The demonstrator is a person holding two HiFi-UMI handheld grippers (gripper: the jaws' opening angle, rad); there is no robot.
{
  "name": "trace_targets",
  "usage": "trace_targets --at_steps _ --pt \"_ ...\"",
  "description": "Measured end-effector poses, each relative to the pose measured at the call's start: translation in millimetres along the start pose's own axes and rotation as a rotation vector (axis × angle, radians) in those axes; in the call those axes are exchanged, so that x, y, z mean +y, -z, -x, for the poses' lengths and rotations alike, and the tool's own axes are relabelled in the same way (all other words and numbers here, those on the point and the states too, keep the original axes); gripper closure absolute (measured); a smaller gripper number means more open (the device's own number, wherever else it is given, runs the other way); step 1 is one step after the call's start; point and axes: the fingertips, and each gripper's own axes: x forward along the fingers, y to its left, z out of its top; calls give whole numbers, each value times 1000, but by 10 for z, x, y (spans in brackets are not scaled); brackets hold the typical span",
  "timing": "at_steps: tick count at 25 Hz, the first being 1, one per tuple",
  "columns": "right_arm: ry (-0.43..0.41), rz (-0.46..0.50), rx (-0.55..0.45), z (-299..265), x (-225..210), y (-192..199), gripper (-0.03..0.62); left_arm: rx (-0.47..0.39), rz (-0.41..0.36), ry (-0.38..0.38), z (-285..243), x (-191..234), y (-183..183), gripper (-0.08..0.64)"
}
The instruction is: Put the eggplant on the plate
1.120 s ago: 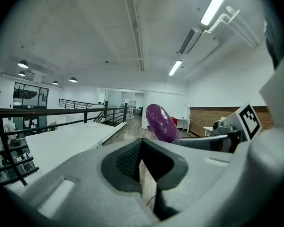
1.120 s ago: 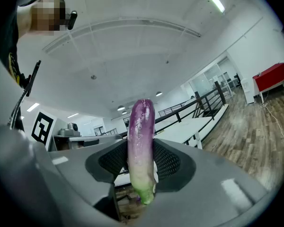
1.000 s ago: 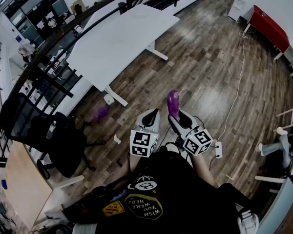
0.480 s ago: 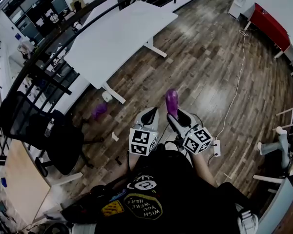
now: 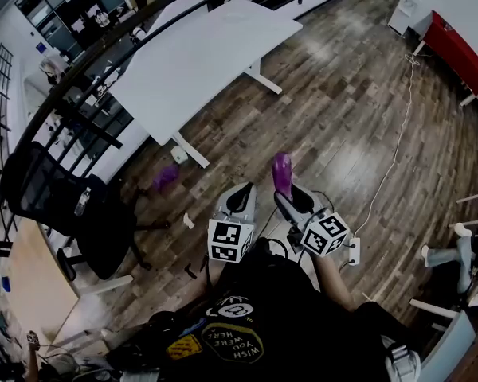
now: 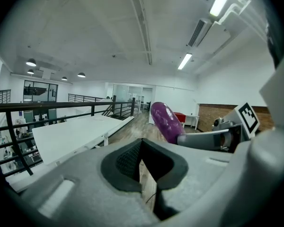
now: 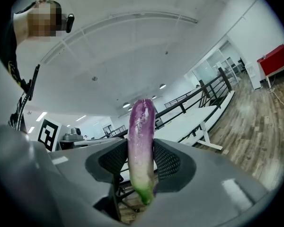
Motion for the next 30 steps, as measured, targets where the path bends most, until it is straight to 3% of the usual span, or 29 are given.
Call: trace_targets --at_steps 7,11,16,24,30 --pt "15 -17 4 -575 -282 -168 416 -12 -25 37 -494 417 -202 555" --pt "16 0 11 -1031 -405 -352 416 -36 -52 96 -746 725 -460 555" --pt "59 16 -24 -1470 -501 -622 416 -43 -5 110 -1009 1175 -615 555" --pt "134 -7 -18 -1700 -736 -707 416 -17 -12 212 -1425 1260 -709 555" --pt "114 -11 -8 -1997 -1110 -837 416 4 -47 176 -1845 1403 -728 555"
